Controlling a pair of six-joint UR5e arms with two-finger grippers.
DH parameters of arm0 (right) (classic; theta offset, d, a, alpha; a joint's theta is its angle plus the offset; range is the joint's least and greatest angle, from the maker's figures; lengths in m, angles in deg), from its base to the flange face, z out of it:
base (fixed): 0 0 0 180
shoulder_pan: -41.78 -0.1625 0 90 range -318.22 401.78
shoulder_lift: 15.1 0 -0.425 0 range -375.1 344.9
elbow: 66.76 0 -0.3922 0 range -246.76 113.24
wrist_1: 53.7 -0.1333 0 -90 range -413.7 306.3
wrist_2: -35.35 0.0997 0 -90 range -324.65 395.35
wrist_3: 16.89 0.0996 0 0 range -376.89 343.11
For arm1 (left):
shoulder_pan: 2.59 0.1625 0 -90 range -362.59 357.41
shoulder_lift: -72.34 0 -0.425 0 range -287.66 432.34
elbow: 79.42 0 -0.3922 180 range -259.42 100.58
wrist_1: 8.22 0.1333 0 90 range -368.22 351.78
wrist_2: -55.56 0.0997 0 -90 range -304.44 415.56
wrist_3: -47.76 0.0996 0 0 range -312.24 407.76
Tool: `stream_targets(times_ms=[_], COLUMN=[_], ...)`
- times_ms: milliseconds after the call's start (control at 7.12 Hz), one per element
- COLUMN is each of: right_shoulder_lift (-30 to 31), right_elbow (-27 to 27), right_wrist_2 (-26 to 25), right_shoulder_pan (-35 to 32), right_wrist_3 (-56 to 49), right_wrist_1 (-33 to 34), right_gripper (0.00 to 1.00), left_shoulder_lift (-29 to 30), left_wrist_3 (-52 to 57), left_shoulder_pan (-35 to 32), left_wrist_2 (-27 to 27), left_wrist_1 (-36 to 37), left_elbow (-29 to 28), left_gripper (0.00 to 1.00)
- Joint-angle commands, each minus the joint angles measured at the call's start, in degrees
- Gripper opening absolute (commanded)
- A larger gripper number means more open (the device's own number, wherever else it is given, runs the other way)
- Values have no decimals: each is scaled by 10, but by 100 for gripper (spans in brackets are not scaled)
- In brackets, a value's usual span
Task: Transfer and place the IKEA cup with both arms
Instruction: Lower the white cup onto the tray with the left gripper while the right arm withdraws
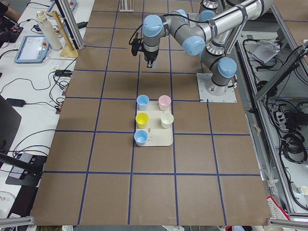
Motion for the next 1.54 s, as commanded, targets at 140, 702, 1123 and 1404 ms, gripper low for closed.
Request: stream_targets(times_ms=[140, 702, 1123, 1404], right_shoulder_lift=[23, 20, 26, 32], right_elbow=[-2, -50, -56, -50], right_wrist_2=[-219, -279, -275, -273], right_shoulder_pan=[-43, -84, -74, -78], right_wrist_3=[0, -1, -1, -1], right_wrist_1=[39, 101, 116, 112], right_gripper=[100, 100, 100, 100], left_shoulder_lift=[20, 129, 212, 241], left_wrist_3=[299, 484, 496, 496], left_shoulder_pan=[206, 345, 351, 350], left_wrist_2=[20, 14, 6, -1], left_wrist_1=[38, 117, 184, 200], left_elbow=[-8, -3, -17, -20], left_gripper=[0, 0, 0, 0])
